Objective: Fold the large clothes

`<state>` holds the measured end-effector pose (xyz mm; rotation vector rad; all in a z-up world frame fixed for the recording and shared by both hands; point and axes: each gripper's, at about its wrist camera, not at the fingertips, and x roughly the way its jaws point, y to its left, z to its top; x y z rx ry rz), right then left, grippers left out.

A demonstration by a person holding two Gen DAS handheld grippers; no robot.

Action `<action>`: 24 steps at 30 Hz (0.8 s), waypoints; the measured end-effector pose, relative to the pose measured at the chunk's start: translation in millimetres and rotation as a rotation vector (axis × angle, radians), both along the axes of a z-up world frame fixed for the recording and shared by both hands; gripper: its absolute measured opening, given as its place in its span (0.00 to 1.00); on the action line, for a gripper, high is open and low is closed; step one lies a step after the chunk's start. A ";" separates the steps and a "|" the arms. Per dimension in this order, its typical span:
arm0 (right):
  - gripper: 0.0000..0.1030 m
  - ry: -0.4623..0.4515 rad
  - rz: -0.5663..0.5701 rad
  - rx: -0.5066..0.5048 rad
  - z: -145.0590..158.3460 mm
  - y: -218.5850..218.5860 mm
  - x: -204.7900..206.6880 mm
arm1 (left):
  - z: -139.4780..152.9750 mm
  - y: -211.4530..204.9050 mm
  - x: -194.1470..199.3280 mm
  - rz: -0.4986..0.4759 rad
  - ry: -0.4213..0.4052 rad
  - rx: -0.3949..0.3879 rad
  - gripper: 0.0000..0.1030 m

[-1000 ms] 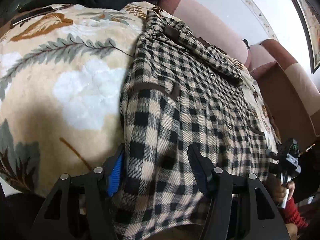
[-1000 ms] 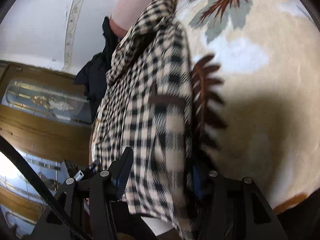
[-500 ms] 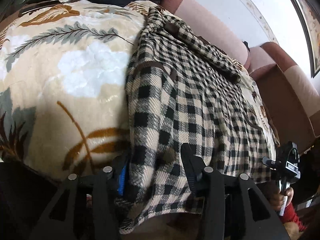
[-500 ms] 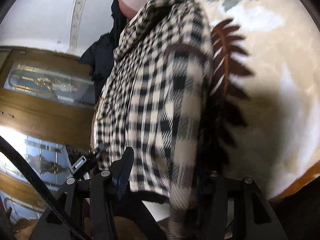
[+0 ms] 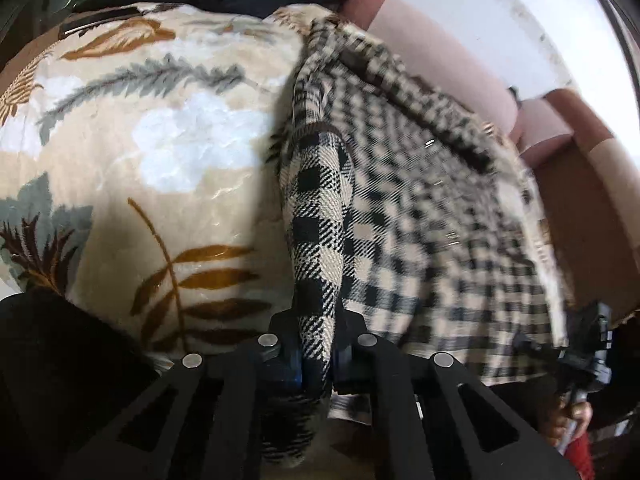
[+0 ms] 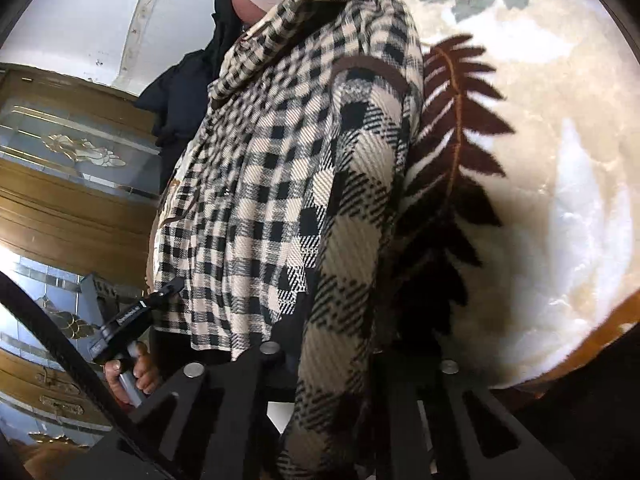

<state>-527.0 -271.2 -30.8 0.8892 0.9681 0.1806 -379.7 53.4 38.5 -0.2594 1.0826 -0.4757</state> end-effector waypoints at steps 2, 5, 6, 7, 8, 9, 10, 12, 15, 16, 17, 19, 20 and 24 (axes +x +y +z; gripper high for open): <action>0.08 -0.035 0.023 0.012 14.3 1.0 -6.9 | 14.7 4.0 -9.8 -0.017 -0.022 -0.011 0.07; 0.07 -0.084 0.058 0.031 34.9 2.2 -21.1 | 31.4 7.7 -27.1 -0.050 -0.035 -0.036 0.07; 0.07 -0.099 0.070 0.027 39.8 2.8 -25.9 | 33.2 6.7 -29.4 -0.055 -0.034 -0.038 0.07; 0.07 -0.104 0.081 0.021 43.1 3.8 -30.1 | 33.8 3.7 -33.4 -0.061 -0.034 -0.024 0.07; 0.07 -0.103 0.087 0.023 43.3 3.9 -32.1 | 32.8 1.5 -36.9 -0.065 -0.038 0.000 0.07; 0.07 -0.097 0.090 0.028 41.7 4.7 -31.6 | 31.6 -0.8 -39.4 -0.071 -0.041 0.026 0.07; 0.07 -0.088 0.088 0.026 40.4 8.1 -25.5 | 30.4 -3.6 -41.1 -0.081 -0.043 0.041 0.07; 0.07 -0.072 0.082 0.037 37.4 5.7 -16.9 | 31.8 -7.6 -41.3 -0.096 -0.053 0.061 0.07; 0.07 -0.077 0.086 0.036 43.7 5.0 -4.4 | 41.9 -11.7 -39.0 -0.119 -0.065 0.058 0.07; 0.08 -0.088 0.096 0.031 49.4 4.5 0.3 | 46.7 -12.6 -39.8 -0.128 -0.069 0.048 0.07; 0.08 -0.099 0.112 0.021 52.7 -1.9 -6.1 | 52.3 -14.8 -36.4 -0.136 -0.073 0.033 0.07; 0.07 -0.139 0.139 -0.027 73.2 -5.9 8.7 | 68.0 -21.4 -23.3 -0.156 -0.087 -0.008 0.07; 0.07 -0.155 0.147 -0.045 81.5 -6.2 16.1 | 74.9 -24.8 -14.3 -0.154 -0.097 -0.015 0.07; 0.07 -0.222 0.143 -0.201 130.6 -16.0 79.7 | 108.0 -44.3 48.3 -0.109 -0.180 -0.011 0.07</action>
